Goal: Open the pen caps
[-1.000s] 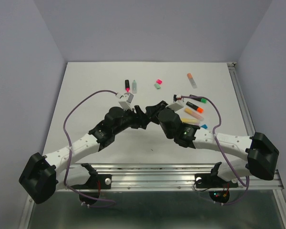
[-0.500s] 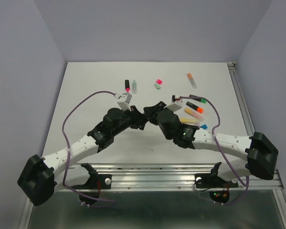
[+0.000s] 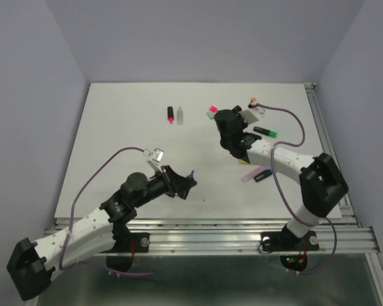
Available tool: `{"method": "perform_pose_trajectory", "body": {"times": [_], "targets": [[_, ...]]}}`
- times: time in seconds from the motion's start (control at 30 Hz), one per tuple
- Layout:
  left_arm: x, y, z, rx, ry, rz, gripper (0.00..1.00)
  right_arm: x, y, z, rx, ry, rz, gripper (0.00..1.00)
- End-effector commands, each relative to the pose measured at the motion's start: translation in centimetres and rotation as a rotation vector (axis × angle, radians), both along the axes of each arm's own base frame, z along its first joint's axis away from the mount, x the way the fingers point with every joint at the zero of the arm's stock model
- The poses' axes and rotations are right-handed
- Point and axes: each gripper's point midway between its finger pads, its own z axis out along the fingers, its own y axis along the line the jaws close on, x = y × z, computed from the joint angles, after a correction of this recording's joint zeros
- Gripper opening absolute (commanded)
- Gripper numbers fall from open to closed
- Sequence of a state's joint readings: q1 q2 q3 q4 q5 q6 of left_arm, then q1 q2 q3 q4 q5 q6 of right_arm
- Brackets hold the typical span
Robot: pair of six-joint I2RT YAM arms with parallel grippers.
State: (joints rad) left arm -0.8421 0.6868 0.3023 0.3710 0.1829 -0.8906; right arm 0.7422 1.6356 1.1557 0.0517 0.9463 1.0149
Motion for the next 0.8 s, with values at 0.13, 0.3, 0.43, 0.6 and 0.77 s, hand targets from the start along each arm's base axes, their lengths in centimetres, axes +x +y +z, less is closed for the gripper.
{"method": "perform_pose_trajectory", "body": {"times": [0.13, 0.3, 0.43, 0.6, 0.77], "targets": [[0.3, 0.8, 0.1, 0.004, 0.05, 0.062, 0.0, 1.1, 0.1, 2.1, -0.001, -0.07, 0.119, 0.01], [3.8, 1.7, -1.5, 0.169, 0.068, 0.226, 0.0, -1.5, -1.1, 0.7, -0.039, -0.022, 0.174, 0.01], [6.6, 2.1, -1.2, 0.29, 0.051, 0.309, 0.0, -3.9, -2.2, -0.7, -0.055, 0.015, 0.227, 0.01], [10.2, 1.8, -1.0, 0.37, 0.048, 0.359, 0.0, -5.9, -3.5, -1.6, -0.11, 0.048, 0.26, 0.01], [13.3, 3.3, -1.4, 0.39, 0.095, 0.401, 0.0, -5.5, -1.2, -2.0, -0.196, 0.049, 0.421, 0.01]]}}
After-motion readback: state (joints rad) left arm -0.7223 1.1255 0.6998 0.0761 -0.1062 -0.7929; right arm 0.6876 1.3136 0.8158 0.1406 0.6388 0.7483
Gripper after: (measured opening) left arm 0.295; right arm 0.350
